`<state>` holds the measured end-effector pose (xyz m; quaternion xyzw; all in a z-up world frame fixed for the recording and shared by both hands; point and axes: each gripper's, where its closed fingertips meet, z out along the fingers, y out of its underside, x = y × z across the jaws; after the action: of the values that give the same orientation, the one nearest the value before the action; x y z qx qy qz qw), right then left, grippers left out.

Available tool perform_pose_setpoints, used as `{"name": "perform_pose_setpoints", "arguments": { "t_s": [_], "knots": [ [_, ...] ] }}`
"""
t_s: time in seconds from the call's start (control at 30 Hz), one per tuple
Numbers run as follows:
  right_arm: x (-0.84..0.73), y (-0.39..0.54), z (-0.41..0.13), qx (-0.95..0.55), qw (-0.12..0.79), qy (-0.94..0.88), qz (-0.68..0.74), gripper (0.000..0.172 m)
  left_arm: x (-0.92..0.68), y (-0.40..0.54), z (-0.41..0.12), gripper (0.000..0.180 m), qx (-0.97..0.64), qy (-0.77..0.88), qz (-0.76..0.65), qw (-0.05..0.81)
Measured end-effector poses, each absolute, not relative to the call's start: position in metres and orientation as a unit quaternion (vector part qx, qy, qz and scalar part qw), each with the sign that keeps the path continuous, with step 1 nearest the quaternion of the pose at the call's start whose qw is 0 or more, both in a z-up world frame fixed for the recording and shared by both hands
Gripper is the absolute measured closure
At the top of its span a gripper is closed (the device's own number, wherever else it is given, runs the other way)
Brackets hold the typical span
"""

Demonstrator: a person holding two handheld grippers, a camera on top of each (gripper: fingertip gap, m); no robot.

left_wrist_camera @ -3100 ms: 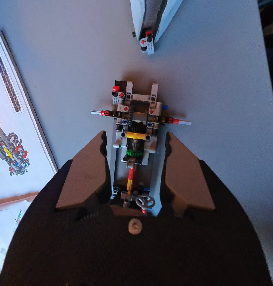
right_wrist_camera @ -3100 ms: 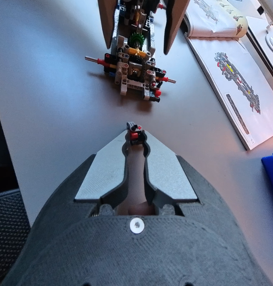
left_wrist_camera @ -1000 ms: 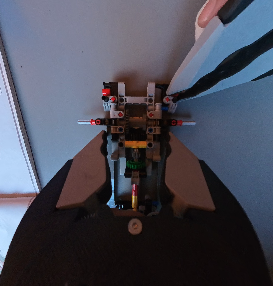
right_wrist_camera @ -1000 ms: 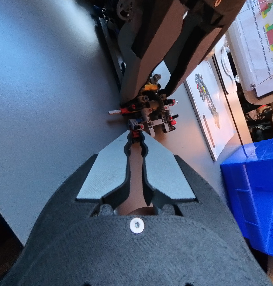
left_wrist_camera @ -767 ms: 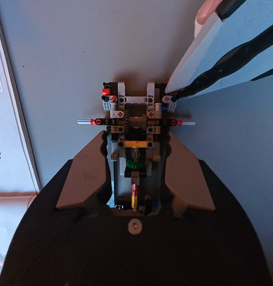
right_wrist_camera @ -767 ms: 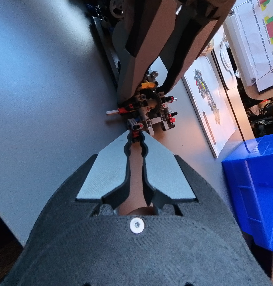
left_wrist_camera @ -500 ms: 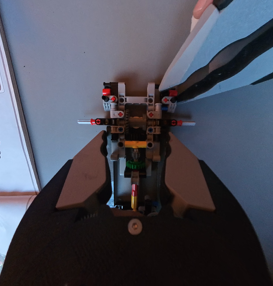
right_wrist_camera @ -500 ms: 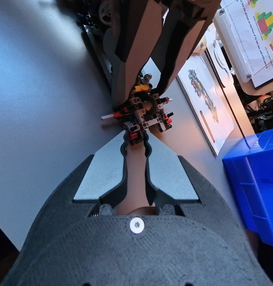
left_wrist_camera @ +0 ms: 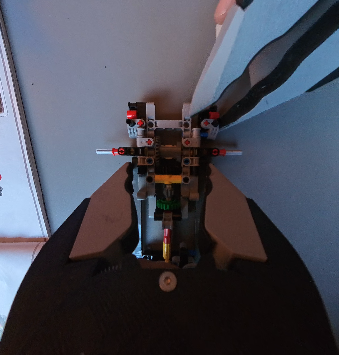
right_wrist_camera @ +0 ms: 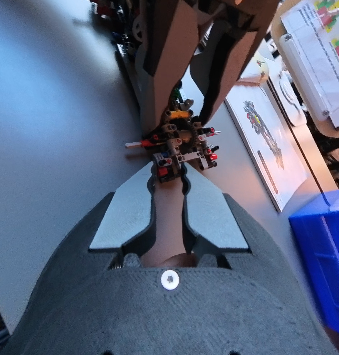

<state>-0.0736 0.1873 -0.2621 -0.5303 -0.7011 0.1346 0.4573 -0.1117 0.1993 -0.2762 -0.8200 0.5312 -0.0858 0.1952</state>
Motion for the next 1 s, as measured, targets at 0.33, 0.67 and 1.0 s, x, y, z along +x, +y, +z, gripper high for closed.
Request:
{"name": "perform_pose_setpoints", "arguments": {
  "t_s": [0.33,0.67,1.0],
  "knots": [
    [-0.0765,0.1887,-0.262,-0.498,0.388,-0.749,0.2,0.142,-0.1115,0.1992,-0.2763,0.108,-0.82,0.531,-0.086,0.194],
    [-0.0766,0.1901,-0.2633,-0.518,0.333,-0.744,0.26,0.141,-0.1112,0.1998,-0.2765,0.108,-0.824,0.525,-0.086,0.194],
    [-0.0772,0.1915,-0.2637,-0.5,0.341,-0.746,0.277,0.141,-0.1114,0.1997,-0.2768,0.108,-0.824,0.526,-0.084,0.192]
  ]
}}
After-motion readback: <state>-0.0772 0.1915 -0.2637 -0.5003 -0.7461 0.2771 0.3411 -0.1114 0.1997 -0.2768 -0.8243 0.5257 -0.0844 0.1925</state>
